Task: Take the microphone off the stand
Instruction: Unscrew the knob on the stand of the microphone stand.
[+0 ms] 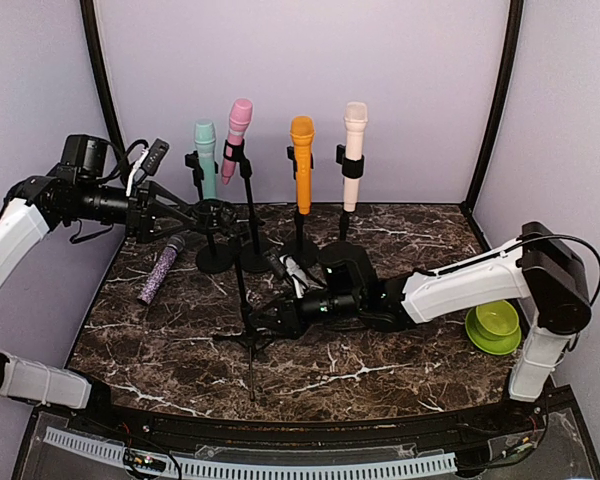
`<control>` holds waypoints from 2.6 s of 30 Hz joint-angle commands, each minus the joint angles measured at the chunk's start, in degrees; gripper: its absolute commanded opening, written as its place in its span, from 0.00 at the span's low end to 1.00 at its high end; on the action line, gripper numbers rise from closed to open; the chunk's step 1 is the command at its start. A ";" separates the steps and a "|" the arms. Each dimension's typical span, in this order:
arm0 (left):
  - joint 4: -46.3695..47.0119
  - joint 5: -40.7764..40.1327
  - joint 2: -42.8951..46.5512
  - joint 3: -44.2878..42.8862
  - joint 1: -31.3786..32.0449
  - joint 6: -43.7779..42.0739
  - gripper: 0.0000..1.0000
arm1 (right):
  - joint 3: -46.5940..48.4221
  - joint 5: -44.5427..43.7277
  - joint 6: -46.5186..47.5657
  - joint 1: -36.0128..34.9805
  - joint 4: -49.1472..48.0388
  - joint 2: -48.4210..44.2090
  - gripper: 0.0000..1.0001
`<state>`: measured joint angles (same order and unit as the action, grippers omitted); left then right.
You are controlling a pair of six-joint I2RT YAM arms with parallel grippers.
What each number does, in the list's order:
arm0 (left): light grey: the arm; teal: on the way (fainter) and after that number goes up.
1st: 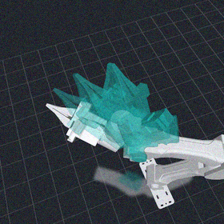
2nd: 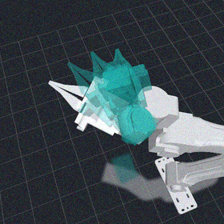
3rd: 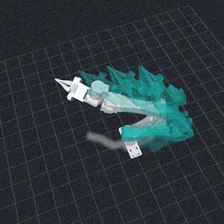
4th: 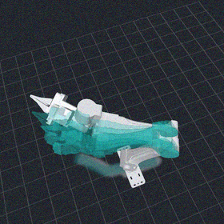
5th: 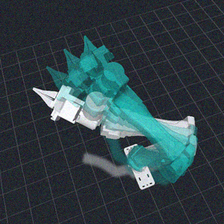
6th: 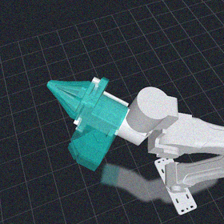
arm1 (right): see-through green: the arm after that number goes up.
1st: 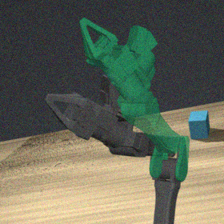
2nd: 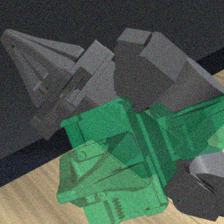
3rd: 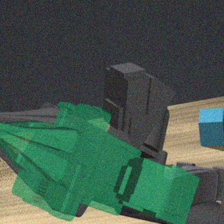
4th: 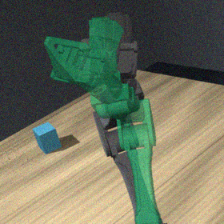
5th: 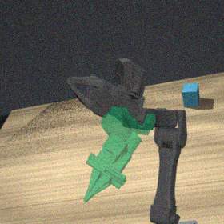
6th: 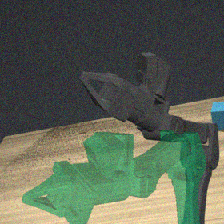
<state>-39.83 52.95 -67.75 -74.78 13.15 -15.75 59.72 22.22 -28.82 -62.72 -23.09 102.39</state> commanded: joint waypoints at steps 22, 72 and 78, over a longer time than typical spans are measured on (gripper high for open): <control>-6.46 -0.65 3.45 1.47 0.22 -4.54 0.87 | -5.48 14.69 -19.52 2.98 -15.57 3.76 0.49; -6.40 -0.91 3.76 -0.58 0.30 -4.42 0.88 | -0.93 -32.73 33.66 -11.90 -1.46 -1.57 0.46; -6.49 -1.10 3.76 -0.56 0.25 -4.58 0.88 | -0.58 -35.09 32.98 -12.07 -1.52 -1.01 0.34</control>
<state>-45.54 51.59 -64.58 -73.91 13.15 -19.40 57.63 -10.57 4.71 -74.28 -21.82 101.10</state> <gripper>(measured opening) 0.877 0.360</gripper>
